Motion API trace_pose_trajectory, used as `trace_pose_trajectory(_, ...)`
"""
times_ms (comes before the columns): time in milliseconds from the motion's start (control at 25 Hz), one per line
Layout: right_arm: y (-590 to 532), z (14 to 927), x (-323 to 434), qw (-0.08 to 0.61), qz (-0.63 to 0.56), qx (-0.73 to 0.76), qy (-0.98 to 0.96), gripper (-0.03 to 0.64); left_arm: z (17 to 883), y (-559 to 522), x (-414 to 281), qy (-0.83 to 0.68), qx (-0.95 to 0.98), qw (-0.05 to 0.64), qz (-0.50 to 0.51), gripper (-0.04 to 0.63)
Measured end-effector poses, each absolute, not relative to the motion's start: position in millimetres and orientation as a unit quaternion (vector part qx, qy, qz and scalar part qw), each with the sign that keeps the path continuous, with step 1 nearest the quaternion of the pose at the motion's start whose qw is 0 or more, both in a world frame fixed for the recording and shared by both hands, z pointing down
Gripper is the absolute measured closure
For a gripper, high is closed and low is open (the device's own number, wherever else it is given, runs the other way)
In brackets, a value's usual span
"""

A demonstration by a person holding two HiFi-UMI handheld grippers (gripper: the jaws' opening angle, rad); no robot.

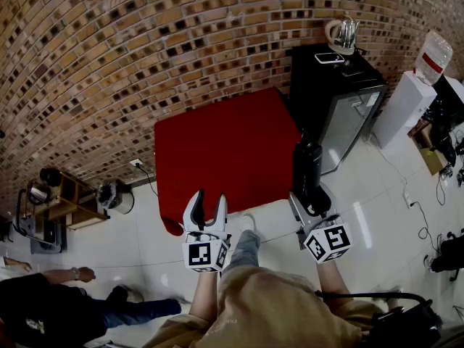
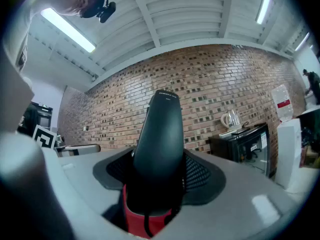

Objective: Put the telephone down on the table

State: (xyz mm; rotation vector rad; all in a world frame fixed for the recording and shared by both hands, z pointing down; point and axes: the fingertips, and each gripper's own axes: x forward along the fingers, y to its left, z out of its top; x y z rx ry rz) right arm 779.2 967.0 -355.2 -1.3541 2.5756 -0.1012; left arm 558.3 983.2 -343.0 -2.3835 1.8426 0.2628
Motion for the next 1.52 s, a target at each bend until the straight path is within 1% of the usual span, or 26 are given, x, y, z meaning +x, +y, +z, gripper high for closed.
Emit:
trace_pose_trajectory(120,915.0,-342.2,751.7,0.110,-0.032,-0.464,0.878,0.334,-337.0,921.8,541.4,0.588,-0.801,0.077,0.083,0.394)
trace_pose_trajectory(240,861.1,-318.0,730.1,0.084,-0.037,-0.470,0.878,0.333,-334.5,856.9,522.3,0.571,-0.812,0.082,0.086,0.394)
trace_pose_trajectory(360,809.1,-277.5,711.0,0.051,-0.046,-0.481,0.874,0.334,-327.2,795.0,499.1,0.558,-0.821,0.078,0.092,0.394)
trace_pose_trajectory(480,759.3,-227.2,688.8,0.034,-0.074,-0.497,0.864,0.334,-308.4,742.8,479.5,0.546,-0.831,0.084,0.069,0.394)
trace_pose_trajectory(640,691.5,-169.2,685.9,-0.006,-0.106,-0.496,0.862,0.333,-281.9,685.1,482.3,0.544,-0.834,0.062,0.063,0.394)
trace_pose_trajectory(840,597.2,-95.3,698.7,-0.034,-0.147,-0.493,0.857,0.333,-233.8,618.5,480.8,0.570,-0.818,0.028,0.069,0.394)
trace_pose_trajectory(920,561.8,-63.9,702.7,-0.058,-0.157,-0.490,0.856,0.333,-218.9,600.7,476.6,0.579,-0.812,0.022,0.068,0.394)
trace_pose_trajectory(1080,483.8,17.6,706.1,-0.129,-0.180,-0.479,0.849,0.333,-189.6,577.7,460.4,0.603,-0.795,0.001,0.058,0.394)
trace_pose_trajectory(1280,390.5,99.9,716.4,-0.202,-0.212,-0.470,0.833,0.333,-162.0,556.0,459.0,0.615,-0.787,-0.019,0.047,0.394)
trace_pose_trajectory(1440,335.5,149.6,692.0,-0.240,-0.225,-0.458,0.826,0.333,-138.2,543.6,444.4,0.620,-0.783,-0.023,0.027,0.394)
trace_pose_trajectory(1520,320.6,181.3,682.4,-0.262,-0.237,-0.460,0.815,0.333,-121.4,543.2,435.9,0.622,-0.782,-0.037,-0.001,0.394)
